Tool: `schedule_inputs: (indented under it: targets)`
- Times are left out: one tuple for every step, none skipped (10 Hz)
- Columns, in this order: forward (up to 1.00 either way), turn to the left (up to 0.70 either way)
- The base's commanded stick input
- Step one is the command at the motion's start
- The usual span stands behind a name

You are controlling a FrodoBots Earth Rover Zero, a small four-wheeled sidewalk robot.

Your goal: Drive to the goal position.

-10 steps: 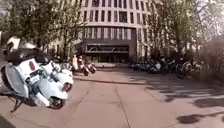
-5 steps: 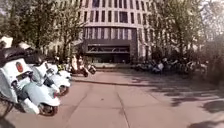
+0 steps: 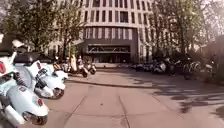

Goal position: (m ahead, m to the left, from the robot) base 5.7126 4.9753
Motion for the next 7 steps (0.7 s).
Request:
schedule_inputs:
  targets:
    - [0.45,0.00]
    - [0.45,0.00]
    - [0.45,0.00]
    - [0.45,0.00]
    - [0.45,0.00]
    - [0.45,0.00]
    - [0.45,0.00]
